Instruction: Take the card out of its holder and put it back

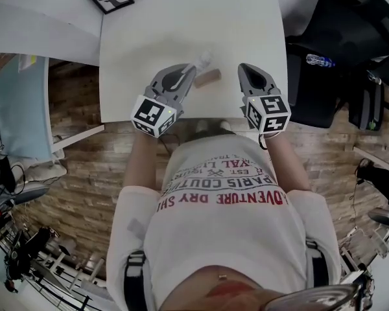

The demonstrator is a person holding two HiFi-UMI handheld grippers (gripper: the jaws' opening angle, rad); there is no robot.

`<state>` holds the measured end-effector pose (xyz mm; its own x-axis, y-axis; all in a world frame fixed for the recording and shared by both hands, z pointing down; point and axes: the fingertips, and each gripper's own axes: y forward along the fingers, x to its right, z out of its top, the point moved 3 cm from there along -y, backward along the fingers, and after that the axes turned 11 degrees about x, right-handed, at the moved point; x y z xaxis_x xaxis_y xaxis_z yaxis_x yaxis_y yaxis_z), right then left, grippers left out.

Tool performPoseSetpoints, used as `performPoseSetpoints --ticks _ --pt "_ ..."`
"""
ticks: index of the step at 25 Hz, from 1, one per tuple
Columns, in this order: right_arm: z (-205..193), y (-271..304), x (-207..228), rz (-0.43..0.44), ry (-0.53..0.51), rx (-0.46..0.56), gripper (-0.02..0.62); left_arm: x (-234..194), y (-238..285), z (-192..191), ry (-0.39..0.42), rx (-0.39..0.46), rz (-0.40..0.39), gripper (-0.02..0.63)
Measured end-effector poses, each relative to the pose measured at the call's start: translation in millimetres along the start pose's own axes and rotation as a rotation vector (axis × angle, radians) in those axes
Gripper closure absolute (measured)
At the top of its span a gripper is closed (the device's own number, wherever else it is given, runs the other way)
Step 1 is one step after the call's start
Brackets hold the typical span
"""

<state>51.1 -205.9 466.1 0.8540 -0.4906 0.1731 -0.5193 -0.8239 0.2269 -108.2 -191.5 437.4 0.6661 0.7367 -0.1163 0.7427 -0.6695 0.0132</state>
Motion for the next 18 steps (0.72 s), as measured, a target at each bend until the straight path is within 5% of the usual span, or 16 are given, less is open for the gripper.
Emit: performPoseSetpoints --ticks 18 --pt "-35.8 0.0 4.6 -0.06 0.049 -0.08 0.575 -0.9 10.2 -58.0 -0.021 -0.154 -0.236 0.569"
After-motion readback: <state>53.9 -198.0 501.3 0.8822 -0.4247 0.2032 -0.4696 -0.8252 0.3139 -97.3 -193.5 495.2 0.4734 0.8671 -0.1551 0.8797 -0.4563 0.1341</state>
